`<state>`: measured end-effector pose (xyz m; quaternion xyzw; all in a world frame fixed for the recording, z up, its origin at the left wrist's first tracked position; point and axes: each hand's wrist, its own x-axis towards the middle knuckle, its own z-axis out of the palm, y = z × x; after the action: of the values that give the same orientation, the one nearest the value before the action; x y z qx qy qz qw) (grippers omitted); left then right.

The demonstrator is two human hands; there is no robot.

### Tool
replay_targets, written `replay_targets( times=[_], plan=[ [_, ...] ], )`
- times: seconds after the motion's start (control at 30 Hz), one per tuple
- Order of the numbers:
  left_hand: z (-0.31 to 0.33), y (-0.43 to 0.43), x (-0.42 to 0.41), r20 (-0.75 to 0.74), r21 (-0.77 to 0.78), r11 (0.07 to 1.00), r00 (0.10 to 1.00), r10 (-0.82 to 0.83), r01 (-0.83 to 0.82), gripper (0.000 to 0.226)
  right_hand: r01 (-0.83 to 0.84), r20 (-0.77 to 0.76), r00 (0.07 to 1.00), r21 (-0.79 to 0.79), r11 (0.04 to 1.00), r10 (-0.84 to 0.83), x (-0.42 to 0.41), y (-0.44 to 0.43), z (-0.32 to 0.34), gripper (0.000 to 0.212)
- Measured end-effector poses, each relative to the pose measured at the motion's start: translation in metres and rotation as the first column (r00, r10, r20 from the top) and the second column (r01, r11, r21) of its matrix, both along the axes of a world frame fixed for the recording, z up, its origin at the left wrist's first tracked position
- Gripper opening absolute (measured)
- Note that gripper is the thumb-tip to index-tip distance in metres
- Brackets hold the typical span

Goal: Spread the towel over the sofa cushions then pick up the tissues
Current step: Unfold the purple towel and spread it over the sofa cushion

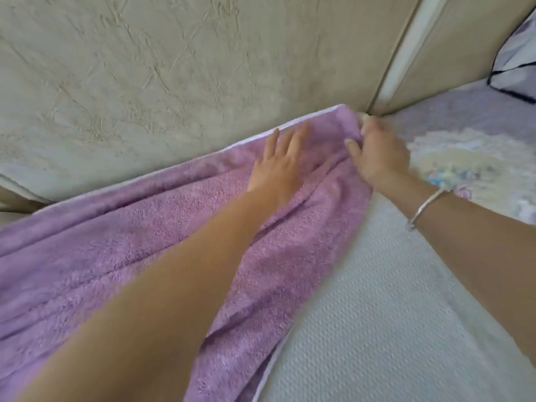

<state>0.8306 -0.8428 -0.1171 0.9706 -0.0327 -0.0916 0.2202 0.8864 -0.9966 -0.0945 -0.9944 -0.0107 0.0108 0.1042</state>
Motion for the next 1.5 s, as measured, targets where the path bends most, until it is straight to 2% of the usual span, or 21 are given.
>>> replay_targets(
  times=[0.1,0.23,0.43,0.63,0.77,0.87,0.93,1.0,1.17,1.23,1.3,1.33,1.4,1.5],
  plan=[
    [-0.023,0.013,-0.038,0.047,0.090,0.996,0.999,-0.009,0.005,0.062,-0.053,-0.031,0.998,0.058,0.997,0.055,-0.024,0.010,-0.025,0.038],
    [-0.032,0.029,-0.084,0.087,0.095,0.996,0.996,-0.005,-0.003,0.046,-0.148,0.039,0.989,0.061,0.987,0.146,-0.065,0.015,-0.038,0.029],
    [-0.012,0.033,-0.134,0.070,0.129,0.987,0.992,-0.108,0.098,0.044,-0.283,0.069,0.958,0.061,0.957,0.279,-0.134,0.020,-0.030,0.019],
    [0.013,0.034,-0.199,0.129,0.185,0.955,0.957,-0.258,0.233,0.042,-0.454,0.082,0.890,0.110,0.884,0.448,-0.220,0.030,-0.009,0.006],
    [0.014,0.046,-0.254,0.055,0.169,0.930,0.939,-0.338,0.325,0.035,-0.592,0.076,0.806,0.127,0.796,0.587,-0.275,0.038,-0.005,0.024],
    [0.009,0.060,-0.286,-0.058,0.188,0.910,0.929,-0.366,0.370,0.034,-0.693,0.073,0.720,0.120,0.711,0.690,-0.310,0.050,-0.010,0.014],
    [0.005,0.066,-0.297,-0.121,0.212,0.916,0.939,-0.321,0.341,0.032,-0.747,-0.006,0.658,0.128,0.653,0.753,-0.329,0.059,-0.015,0.018],
    [0.000,0.067,-0.299,-0.165,0.214,0.932,0.951,-0.261,0.293,0.019,-0.780,-0.095,0.609,0.105,0.617,0.787,-0.343,0.065,-0.021,0.027],
    [-0.012,0.069,-0.304,-0.180,0.210,0.946,0.961,-0.211,0.248,0.017,-0.736,-0.195,0.648,0.088,0.671,0.736,-0.357,0.069,-0.024,0.039],
    [-0.011,0.069,-0.306,-0.188,0.168,0.964,0.967,-0.172,0.204,0.018,-0.669,-0.245,0.715,0.033,0.743,0.655,-0.362,0.070,-0.025,0.041],
    [-0.013,0.070,-0.308,-0.197,0.120,0.982,0.973,-0.121,0.147,0.019,-0.506,-0.299,0.826,-0.020,0.863,0.477,-0.364,0.074,-0.028,0.037],
    [-0.013,0.070,-0.309,-0.197,0.089,0.988,0.974,-0.111,0.130,0.020,-0.449,-0.293,0.861,-0.054,0.892,0.416,-0.365,0.076,-0.030,0.032],
    [-0.013,0.074,-0.315,-0.180,0.055,0.984,0.971,-0.155,0.167,0.022,-0.440,-0.242,0.882,-0.108,0.892,0.405,-0.364,0.077,-0.034,0.027],
    [-0.007,0.081,-0.336,-0.051,0.059,0.950,0.952,-0.303,0.306,0.033,-0.482,-0.182,0.869,-0.101,0.870,0.460,-0.356,0.077,-0.038,0.030]
  ],
)
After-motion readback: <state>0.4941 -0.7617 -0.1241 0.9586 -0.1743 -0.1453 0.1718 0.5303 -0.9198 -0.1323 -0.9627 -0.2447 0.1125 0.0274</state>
